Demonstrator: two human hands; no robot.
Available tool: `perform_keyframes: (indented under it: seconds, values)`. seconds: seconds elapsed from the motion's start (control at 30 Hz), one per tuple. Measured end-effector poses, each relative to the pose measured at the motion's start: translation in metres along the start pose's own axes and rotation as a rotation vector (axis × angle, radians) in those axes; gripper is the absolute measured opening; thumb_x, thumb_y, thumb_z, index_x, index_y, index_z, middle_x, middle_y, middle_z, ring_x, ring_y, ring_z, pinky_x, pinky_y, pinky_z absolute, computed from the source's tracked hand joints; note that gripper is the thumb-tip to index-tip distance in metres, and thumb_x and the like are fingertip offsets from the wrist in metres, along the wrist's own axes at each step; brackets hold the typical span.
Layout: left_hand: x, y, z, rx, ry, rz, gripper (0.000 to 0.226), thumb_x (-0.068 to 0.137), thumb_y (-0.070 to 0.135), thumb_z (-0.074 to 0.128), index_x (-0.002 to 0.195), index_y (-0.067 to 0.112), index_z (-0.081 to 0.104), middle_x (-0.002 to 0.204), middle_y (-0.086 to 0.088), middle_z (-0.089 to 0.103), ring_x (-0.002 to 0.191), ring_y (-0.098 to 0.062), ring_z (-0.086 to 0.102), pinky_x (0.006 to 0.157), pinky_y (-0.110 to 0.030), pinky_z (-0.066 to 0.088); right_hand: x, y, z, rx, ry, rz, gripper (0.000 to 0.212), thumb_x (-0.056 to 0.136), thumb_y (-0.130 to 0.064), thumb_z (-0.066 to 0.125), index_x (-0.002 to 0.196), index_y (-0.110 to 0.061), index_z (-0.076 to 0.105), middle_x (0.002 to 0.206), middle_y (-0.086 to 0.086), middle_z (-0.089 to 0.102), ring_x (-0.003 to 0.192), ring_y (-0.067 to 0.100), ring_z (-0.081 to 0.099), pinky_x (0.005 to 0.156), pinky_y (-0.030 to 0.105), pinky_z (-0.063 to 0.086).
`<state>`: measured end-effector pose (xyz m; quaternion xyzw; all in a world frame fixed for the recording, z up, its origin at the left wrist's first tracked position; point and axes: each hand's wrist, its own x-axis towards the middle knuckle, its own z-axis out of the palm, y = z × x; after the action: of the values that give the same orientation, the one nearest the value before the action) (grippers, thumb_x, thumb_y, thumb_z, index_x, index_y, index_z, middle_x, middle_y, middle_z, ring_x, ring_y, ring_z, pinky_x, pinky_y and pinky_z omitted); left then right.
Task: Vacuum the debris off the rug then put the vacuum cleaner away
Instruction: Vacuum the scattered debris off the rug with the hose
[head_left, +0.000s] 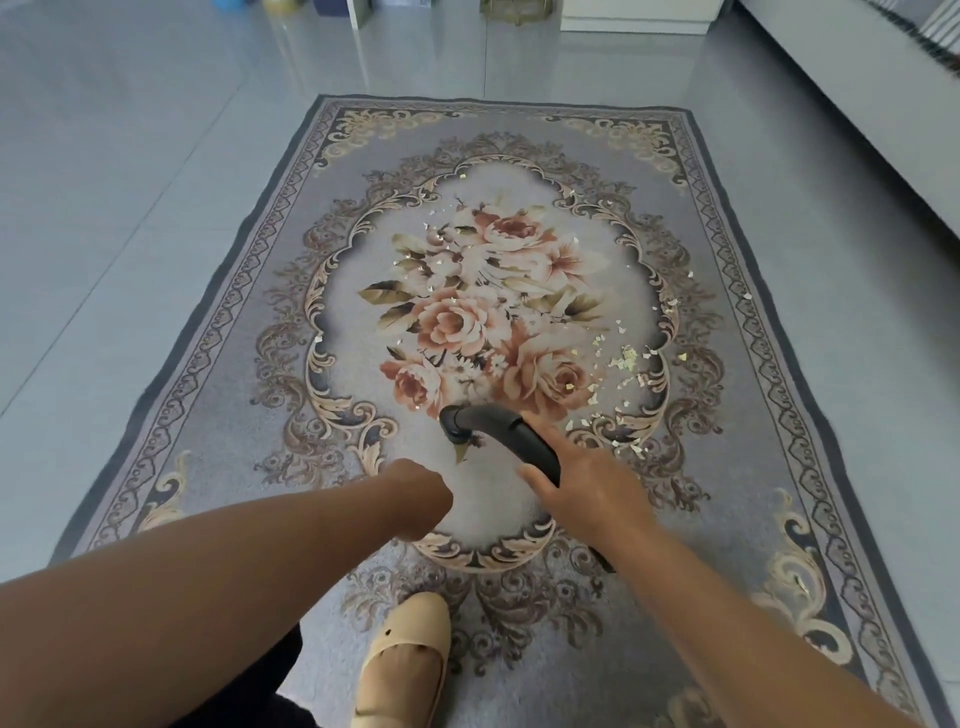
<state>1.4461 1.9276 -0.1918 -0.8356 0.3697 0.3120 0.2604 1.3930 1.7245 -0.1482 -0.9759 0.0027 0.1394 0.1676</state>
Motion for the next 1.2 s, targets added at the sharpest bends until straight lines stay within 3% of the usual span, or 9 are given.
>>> perform_keyframes:
  seconds: [0.13,0.23,0.43,0.53,0.7,0.83,0.97,1.1,1.2]
  values:
    - [-0.002,-0.009,0.016,-0.021,-0.106,-0.016,0.026,0.092,0.005,0.053,0.116,0.004,0.062,0.107,-0.008,0.063,0.09,-0.024,0.06,0.072,-0.031,0.045,0.04,-0.032,0.012,0.006,0.033,-0.022,0.06,0.096,-0.054,0.041,0.149,-0.045,0.014,0.114,0.006,0.065,0.097,0.03,0.064,0.074,0.039,0.052]
    - [0.003,-0.018,0.02,-0.07,-0.148,-0.075,0.029,0.092,0.009,0.056,0.121,0.007,0.06,0.118,-0.008,0.062,0.106,-0.026,0.062,0.078,-0.031,0.048,0.074,-0.052,0.012,0.007,0.011,-0.035,0.06,0.097,-0.051,0.041,0.15,-0.04,0.016,0.123,0.009,0.061,0.108,0.033,0.06,0.084,0.041,0.049]
    - [0.014,-0.029,0.027,-0.126,-0.165,-0.136,0.031,0.093,0.007,0.052,0.123,0.008,0.057,0.12,-0.009,0.06,0.109,-0.026,0.06,0.081,-0.031,0.045,0.035,-0.026,0.004,0.018,0.004,-0.077,0.059,0.094,-0.057,0.045,0.145,-0.05,0.017,0.118,0.002,0.062,0.098,0.029,0.064,0.08,0.043,0.056]
    - [0.019,-0.035,0.031,-0.158,-0.194,-0.152,0.034,0.091,0.007,0.055,0.125,0.008,0.057,0.123,-0.01,0.059,0.113,-0.027,0.059,0.085,-0.032,0.045,0.057,-0.046,0.006,-0.027,0.021,-0.074,0.058,0.096,-0.054,0.042,0.147,-0.046,0.016,0.12,0.003,0.062,0.102,0.029,0.062,0.081,0.04,0.053]
    - [0.054,-0.047,0.039,-0.296,-0.047,-0.215,0.031,0.096,0.015,0.053,0.126,0.009,0.055,0.125,-0.011,0.058,0.114,-0.028,0.058,0.088,-0.035,0.046,0.12,-0.072,0.009,0.036,0.014,-0.048,0.056,0.097,-0.053,0.04,0.148,-0.046,0.017,0.121,0.007,0.063,0.112,0.031,0.058,0.086,0.042,0.05]
    - [0.075,-0.049,0.06,-0.447,-0.008,-0.246,0.035,0.098,0.023,0.052,0.131,0.012,0.05,0.129,-0.008,0.056,0.117,-0.027,0.056,0.093,-0.035,0.045,0.099,-0.049,0.009,0.011,0.05,-0.063,0.057,0.095,-0.058,0.04,0.146,-0.048,0.017,0.122,0.0,0.062,0.11,0.027,0.06,0.089,0.043,0.052]
    - [0.075,-0.061,0.086,-0.53,-0.036,-0.288,0.051,0.094,0.016,0.057,0.141,0.011,0.038,0.138,-0.009,0.05,0.123,-0.027,0.053,0.097,-0.037,0.046,0.123,-0.059,0.003,0.073,0.057,-0.066,0.058,0.096,-0.051,0.042,0.148,-0.046,0.018,0.126,0.002,0.06,0.109,0.026,0.06,0.09,0.041,0.051]
    - [0.08,-0.069,0.093,-0.646,0.098,-0.429,0.067,0.087,0.013,0.064,0.145,0.018,0.029,0.145,-0.006,0.039,0.127,-0.029,0.045,0.099,-0.048,0.045,0.172,-0.082,0.007,0.147,0.041,-0.03,0.057,0.097,-0.046,0.042,0.15,-0.045,0.019,0.137,0.003,0.054,0.125,0.03,0.048,0.093,0.043,0.045]
    - [0.08,-0.064,0.091,-0.641,0.093,-0.449,0.077,0.086,0.016,0.067,0.148,0.02,0.023,0.151,-0.007,0.025,0.136,-0.032,0.031,0.101,-0.056,0.04,0.158,-0.07,0.01,0.189,0.031,-0.017,0.057,0.096,-0.047,0.044,0.149,-0.043,0.021,0.131,0.003,0.057,0.115,0.029,0.055,0.093,0.043,0.049]
